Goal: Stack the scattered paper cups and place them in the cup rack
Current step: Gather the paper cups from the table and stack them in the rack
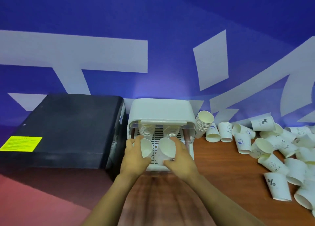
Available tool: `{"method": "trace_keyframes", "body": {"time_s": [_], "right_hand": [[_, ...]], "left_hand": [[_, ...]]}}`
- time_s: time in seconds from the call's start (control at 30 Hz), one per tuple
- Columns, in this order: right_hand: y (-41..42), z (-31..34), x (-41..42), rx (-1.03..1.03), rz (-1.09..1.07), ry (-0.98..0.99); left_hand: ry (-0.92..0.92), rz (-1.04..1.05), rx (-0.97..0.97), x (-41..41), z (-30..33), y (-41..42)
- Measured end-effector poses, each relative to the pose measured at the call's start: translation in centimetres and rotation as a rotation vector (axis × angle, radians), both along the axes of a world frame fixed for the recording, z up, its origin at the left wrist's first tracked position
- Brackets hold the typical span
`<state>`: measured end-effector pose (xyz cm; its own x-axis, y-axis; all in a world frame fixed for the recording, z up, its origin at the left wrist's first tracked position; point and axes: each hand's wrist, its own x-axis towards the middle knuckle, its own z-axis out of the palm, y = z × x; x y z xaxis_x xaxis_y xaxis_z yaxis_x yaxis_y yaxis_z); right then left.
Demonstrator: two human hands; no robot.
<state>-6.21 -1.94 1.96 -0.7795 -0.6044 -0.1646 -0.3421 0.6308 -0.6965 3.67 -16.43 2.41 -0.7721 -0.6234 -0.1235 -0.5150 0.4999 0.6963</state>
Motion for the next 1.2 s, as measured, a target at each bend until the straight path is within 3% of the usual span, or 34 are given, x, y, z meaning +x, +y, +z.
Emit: {"method": "trace_keyframes", "body": {"time_s": [0.27, 0.43, 0.77, 1.2], "right_hand": [[-2.7, -2.6, -1.4, 0.109, -0.016, -0.005], [-3.3, -4.2, -1.3, 0.228, 0.009, -0.05], [-3.5, -4.9, -1.8, 0.241, 0.071, -0.067], [-0.3, -2.9, -0.6, 0.146, 0.12, 0.015]], "left_hand": [[-0.138, -0.01, -0.16, -1.8, -3.6, -1.5], [-0.249, -0.033, -0.136, -2.5, -5.1, -1.8], [-0.381, -0.048, -0.206, -3.1, -5.9, -2.7], [-0.325, -0.076, -0.242, -0.5, -2.8, -0.1]]}}
